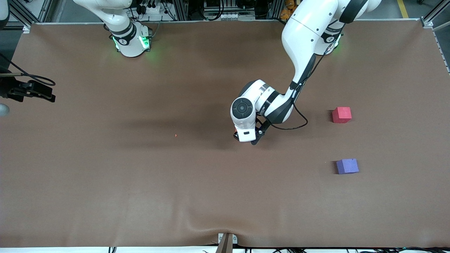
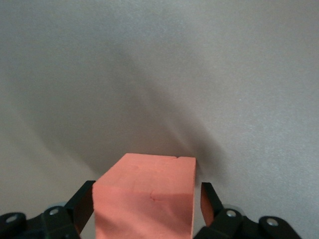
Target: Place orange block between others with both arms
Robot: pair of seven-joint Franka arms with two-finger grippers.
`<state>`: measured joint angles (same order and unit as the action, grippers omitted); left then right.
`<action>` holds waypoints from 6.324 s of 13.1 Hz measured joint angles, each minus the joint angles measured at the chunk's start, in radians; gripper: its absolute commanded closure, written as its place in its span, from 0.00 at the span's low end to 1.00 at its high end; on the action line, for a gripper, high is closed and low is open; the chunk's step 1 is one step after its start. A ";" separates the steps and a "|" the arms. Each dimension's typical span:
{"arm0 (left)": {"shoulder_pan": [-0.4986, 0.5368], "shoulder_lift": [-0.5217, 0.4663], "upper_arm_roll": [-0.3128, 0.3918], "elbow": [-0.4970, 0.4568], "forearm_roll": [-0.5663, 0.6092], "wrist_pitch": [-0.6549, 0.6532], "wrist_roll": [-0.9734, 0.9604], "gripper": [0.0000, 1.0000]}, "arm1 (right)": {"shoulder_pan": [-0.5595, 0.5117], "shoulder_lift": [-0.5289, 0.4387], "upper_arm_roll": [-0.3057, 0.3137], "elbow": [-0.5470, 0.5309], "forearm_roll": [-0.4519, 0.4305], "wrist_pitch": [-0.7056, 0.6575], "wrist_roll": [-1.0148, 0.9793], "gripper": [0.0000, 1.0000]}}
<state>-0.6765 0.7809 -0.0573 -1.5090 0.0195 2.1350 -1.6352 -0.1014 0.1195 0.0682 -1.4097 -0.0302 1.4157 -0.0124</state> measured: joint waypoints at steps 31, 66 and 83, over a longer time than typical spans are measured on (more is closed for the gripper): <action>0.775 -0.314 -0.008 -0.410 0.001 0.133 1.608 1.00 | 0.052 -0.011 -0.037 -0.010 0.044 -0.042 -0.002 0.00; 0.778 -0.708 -0.047 0.128 0.023 -0.657 1.570 0.00 | 0.058 -0.011 -0.043 0.038 0.050 -0.053 -0.002 0.00; 0.741 -0.895 -0.036 -0.105 -0.014 -0.621 1.523 0.00 | 0.059 -0.011 -0.041 0.038 0.050 -0.061 -0.002 0.00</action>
<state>0.0641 -0.1140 -0.0933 -1.6136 0.0056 1.5138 -0.1122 -0.0422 0.1083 0.0276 -1.3718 0.0201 1.3548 -0.0143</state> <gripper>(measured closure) 0.000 0.000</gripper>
